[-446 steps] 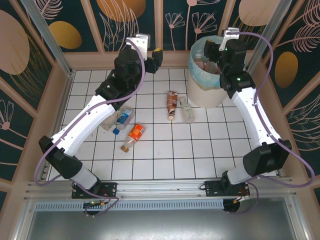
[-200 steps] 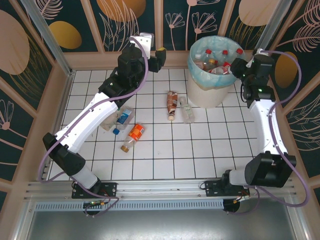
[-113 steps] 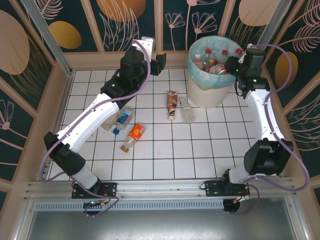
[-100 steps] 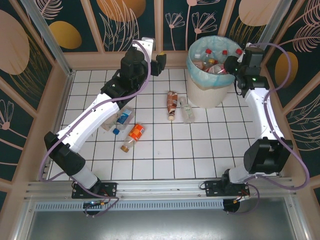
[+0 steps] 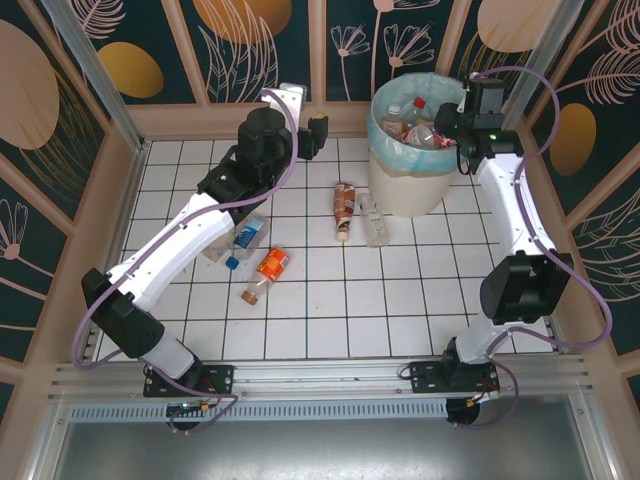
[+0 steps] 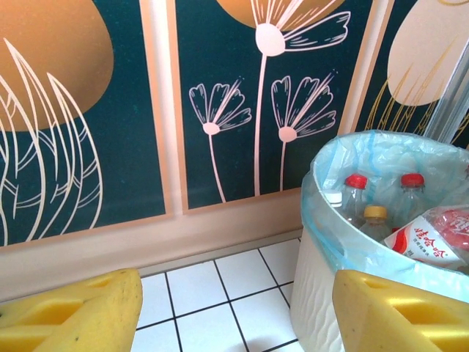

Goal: Put the plastic bottles in the bin

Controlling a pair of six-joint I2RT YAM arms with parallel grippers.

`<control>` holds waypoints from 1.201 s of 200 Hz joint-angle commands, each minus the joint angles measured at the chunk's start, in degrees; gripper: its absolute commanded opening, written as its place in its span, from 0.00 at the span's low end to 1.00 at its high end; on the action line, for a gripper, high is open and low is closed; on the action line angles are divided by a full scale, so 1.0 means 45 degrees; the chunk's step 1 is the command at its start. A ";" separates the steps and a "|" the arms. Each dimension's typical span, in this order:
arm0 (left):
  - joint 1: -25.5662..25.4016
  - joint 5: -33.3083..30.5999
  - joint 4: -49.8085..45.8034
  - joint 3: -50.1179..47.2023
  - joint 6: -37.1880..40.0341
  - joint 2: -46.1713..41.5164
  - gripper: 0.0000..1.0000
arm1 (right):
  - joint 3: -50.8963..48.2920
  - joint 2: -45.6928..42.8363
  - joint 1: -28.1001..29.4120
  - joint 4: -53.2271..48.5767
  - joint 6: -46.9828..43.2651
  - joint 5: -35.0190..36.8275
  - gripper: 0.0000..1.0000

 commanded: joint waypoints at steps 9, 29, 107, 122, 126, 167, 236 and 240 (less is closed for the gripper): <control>0.0100 -0.0406 0.0252 -0.0088 0.0037 -0.0409 0.70 | 0.0524 0.0860 -0.0065 -0.2514 -0.0478 0.0430 0.46; 0.0099 -0.0468 0.0160 -0.0042 0.0037 -0.0413 0.70 | 0.1486 0.0952 -0.0010 -0.2910 -0.0590 0.0450 0.55; 0.0122 -0.1051 -0.0665 -0.1551 -0.0155 -0.1320 0.70 | 0.2506 0.0748 0.0206 -0.3152 -0.1185 0.1426 0.52; 0.0179 -0.1099 -0.0825 -0.1878 -0.0337 -0.1477 0.70 | 0.1969 0.0917 -0.0085 -0.3142 -0.1145 0.1099 0.47; 0.0196 -0.1130 -0.0872 -0.1947 -0.0379 -0.1518 0.70 | 0.1873 0.0981 -0.0153 -0.3137 -0.1117 0.0997 0.46; 0.0327 -0.0957 -0.1581 -0.2357 -0.0720 -0.1724 0.70 | 0.2327 0.1116 -0.0158 -0.3065 -0.1024 0.0503 0.42; 0.1971 0.0956 -0.2803 -0.4485 -0.2869 -0.2624 0.72 | 0.5665 0.0596 0.2629 -0.3160 -0.1826 0.2480 0.64; 0.2134 0.1052 -0.2732 -0.4726 -0.2970 -0.2738 0.72 | 0.5479 0.0471 0.2979 -0.2949 -0.2000 0.2538 0.64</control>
